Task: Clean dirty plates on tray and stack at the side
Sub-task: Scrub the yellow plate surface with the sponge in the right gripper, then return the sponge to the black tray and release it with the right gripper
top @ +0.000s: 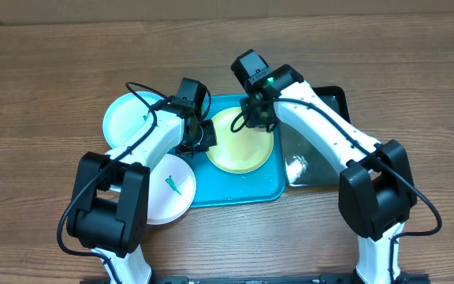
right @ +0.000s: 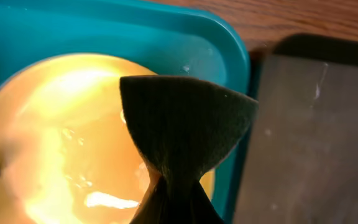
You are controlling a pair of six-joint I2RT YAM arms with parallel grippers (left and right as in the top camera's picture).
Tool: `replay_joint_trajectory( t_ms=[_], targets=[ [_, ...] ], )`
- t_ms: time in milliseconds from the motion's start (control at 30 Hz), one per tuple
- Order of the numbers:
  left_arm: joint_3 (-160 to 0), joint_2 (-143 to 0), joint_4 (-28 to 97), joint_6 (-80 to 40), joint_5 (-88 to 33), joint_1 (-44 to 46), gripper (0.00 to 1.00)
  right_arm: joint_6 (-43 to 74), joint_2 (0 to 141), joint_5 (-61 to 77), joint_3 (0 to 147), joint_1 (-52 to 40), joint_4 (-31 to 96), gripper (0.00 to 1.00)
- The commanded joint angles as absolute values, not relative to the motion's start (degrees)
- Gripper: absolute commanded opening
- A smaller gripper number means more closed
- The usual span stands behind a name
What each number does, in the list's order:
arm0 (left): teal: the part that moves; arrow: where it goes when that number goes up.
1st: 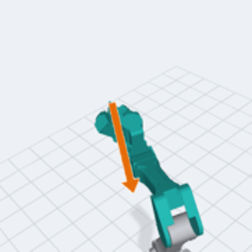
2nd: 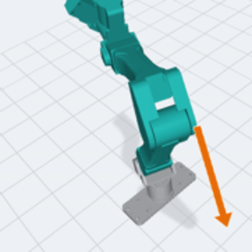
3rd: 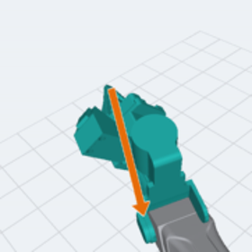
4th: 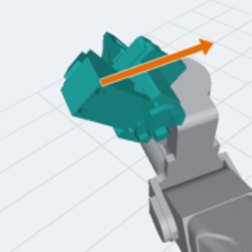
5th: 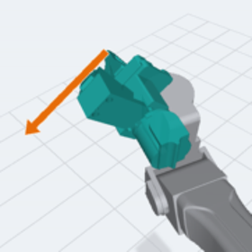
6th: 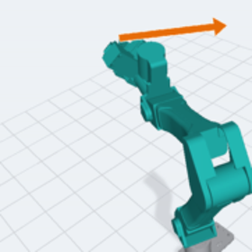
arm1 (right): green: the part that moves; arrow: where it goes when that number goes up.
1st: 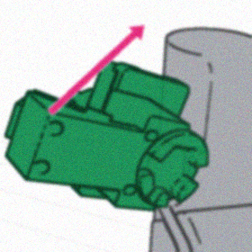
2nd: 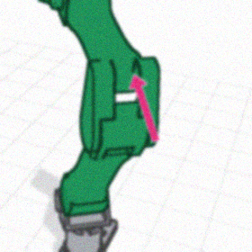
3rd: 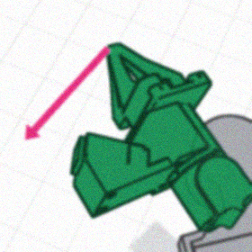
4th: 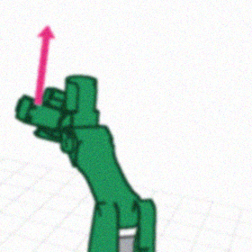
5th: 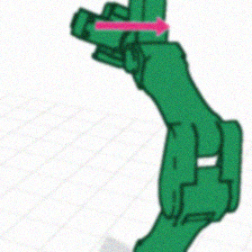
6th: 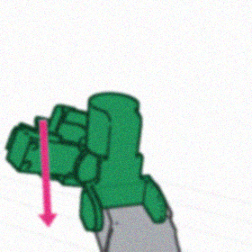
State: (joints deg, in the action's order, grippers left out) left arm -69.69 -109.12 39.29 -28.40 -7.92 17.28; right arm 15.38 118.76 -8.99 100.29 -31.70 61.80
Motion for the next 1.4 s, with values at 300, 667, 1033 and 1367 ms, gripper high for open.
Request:
replay_joint_trajectory(
  t_ms=[300, 667, 1033, 1367],
  targets=[
    [-69.4, -109.4, 40.0, -28.5, -6.9, 17.3, 0.04, 14.8, 117.0, -10.4, 101.3, -17.8, 67.8, 0.04],
    [-69.4, -109.4, 40.0, -28.5, -6.9, 17.3, 0.04, 14.8, 117.0, -10.4, 93.8, -9.4, 67.7, 0.04],
    [-69.4, -109.4, 40.3, -28.5, -6.9, 17.3, 0.04, 14.8, 117.0, -10.4, 86.3, -8.9, 59.1, 0.04],
    [-69.4, -109.4, 40.1, -28.5, -6.9, 17.3, 0.04, 14.3, 117.1, -8.2, 84.6, -8.9, 57.6, 0.04]
  ],
)
